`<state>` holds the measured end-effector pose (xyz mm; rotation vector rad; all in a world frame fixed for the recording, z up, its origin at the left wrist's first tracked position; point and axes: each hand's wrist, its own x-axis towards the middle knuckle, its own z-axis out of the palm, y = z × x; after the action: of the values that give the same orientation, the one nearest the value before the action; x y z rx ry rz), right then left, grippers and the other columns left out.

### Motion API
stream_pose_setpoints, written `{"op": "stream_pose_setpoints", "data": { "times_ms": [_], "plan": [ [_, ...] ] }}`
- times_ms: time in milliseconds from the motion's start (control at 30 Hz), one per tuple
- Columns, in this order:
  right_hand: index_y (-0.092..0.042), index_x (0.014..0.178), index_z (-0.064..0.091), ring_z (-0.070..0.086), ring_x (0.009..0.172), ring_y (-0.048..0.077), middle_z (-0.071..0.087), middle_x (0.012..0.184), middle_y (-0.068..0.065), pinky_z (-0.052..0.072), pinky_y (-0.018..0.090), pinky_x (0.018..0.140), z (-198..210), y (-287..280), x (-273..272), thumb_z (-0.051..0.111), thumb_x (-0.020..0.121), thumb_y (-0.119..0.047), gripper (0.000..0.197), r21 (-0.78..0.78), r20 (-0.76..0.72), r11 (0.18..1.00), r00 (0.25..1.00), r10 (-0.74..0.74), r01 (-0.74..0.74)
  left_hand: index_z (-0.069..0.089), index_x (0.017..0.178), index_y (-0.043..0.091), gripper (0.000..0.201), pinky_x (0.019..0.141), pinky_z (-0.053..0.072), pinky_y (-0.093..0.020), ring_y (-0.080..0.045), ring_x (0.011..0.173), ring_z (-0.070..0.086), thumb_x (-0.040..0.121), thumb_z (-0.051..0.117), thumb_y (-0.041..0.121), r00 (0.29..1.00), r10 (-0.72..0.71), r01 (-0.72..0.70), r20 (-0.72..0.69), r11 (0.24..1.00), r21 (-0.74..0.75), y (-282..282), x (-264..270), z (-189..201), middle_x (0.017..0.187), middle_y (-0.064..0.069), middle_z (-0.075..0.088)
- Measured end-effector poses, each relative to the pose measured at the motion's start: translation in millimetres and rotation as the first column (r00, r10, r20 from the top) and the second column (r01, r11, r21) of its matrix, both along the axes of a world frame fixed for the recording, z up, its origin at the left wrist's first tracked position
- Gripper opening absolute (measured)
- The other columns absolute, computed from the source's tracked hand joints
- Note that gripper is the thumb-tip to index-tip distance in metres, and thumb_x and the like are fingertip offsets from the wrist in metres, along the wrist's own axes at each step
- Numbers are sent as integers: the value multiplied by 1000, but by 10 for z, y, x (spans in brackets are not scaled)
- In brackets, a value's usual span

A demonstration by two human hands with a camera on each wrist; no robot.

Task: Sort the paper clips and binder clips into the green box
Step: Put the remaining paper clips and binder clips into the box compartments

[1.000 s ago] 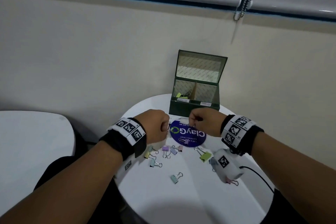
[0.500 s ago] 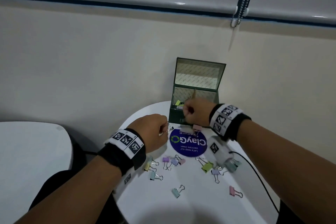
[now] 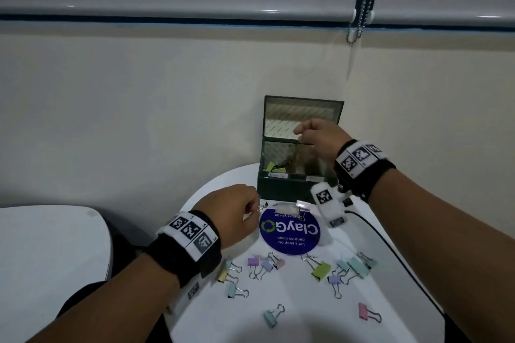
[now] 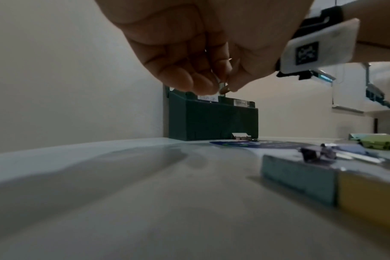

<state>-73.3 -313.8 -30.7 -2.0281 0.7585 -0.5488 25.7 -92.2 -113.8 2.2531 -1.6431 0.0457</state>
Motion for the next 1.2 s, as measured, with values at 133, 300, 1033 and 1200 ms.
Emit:
{"op": "stream_pose_setpoints", "data": {
  "times_ms": [133,300,1033,1200],
  "plan": [
    [-12,103,67,62,89,11,67,99,-3,51,27,80,-224,-68,-602,59,91,-3,16,-110,-71,993,997,39,-47,51,79,28,13,65,45,-27,-8,69,51,88,57,34,1000,-17,16,11,1000,23,-145,100,117,80,10,56],
    [-38,81,59,63,93,14,67,98,-8,47,24,80,-632,-164,-1321,63,85,-8,31,-302,-398,933,915,62,-195,56,82,23,9,67,47,-30,-15,74,56,88,58,29,997,76,-76,11,997,10,-607,243,373,81,6,59],
    [-37,99,60,58,86,5,55,98,-15,57,24,77,-914,152,-1566,60,72,-9,39,-211,-709,893,691,141,-399,68,109,35,25,69,43,-17,-1,76,53,86,67,46,990,-138,120,9,890,440,-214,-49,332,87,16,58],
    [-38,99,61,57,85,4,52,97,-16,56,26,78,-954,142,-1510,58,70,-8,41,-259,-682,890,724,106,-375,62,117,43,51,81,49,-21,0,86,55,72,73,63,988,-137,152,-68,824,546,22,-275,211,96,19,56]
  ]
}}
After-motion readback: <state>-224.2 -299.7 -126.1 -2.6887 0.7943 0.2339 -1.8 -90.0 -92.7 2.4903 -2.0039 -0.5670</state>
